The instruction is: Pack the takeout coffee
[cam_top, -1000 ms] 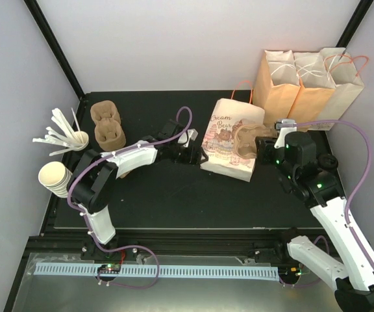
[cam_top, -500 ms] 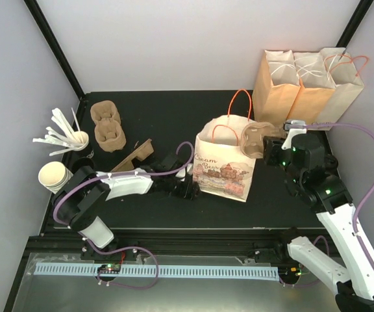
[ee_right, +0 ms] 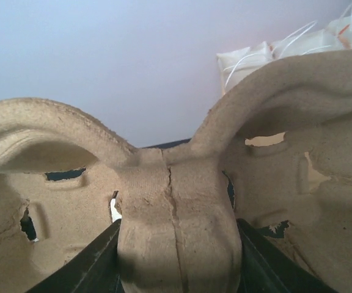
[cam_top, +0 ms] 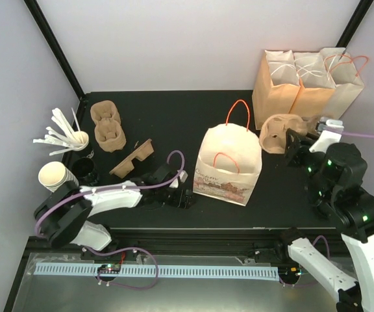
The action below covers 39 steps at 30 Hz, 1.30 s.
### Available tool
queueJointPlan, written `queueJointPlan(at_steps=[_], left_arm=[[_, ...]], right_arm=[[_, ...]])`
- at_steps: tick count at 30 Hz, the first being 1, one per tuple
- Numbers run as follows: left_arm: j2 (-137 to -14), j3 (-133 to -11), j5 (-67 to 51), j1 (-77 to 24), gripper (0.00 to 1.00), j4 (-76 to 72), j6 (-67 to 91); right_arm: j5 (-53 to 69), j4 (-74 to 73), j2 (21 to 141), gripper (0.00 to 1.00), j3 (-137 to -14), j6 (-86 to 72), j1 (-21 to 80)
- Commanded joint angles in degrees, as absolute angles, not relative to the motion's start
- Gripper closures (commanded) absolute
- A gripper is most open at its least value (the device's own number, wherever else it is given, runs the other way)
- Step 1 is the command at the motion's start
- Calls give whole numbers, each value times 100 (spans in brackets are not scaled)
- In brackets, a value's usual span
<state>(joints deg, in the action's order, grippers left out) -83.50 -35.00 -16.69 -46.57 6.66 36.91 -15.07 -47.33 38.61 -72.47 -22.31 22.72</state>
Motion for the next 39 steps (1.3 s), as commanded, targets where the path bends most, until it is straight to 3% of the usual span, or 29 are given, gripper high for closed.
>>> queueJointPlan(at_steps=[1,8,10,16,18,22,35,39], left_arm=[[-7163,-3267,-1370,-4719,17,1409,3890],[-4516,-3694,-508,-4633,7,2814,3594],[-4265,-4035,-600,-4562,2,2924,3380],[-4222,-4811,114,-4416,1,2984,3519],[-4229,-4846,-140,-4380,1,2497,3273],[-4833,-5366,-780,-4377,2,2134,2752],[-7917,-8094,-1270,-4373,16,3984,1886],[-8463,-8567,-1535,-4390,27,4308,1829]], right_arm=[[-672,-5287,4625,56,-7770,-2212,2248],[2198,-5219,5243,56,-8332,-2116,2246],[2794,-5346,5479,58,-8575,-2110,2251],[3747,-4801,5497,57,-8229,-2563,2254],[3882,-4552,5425,56,-7991,-2777,2258],[3773,-4247,5397,56,-7427,-3035,2254],[2706,-3882,5091,54,-6203,-4378,2248],[2480,-4059,5048,53,-6015,-4660,2249]])
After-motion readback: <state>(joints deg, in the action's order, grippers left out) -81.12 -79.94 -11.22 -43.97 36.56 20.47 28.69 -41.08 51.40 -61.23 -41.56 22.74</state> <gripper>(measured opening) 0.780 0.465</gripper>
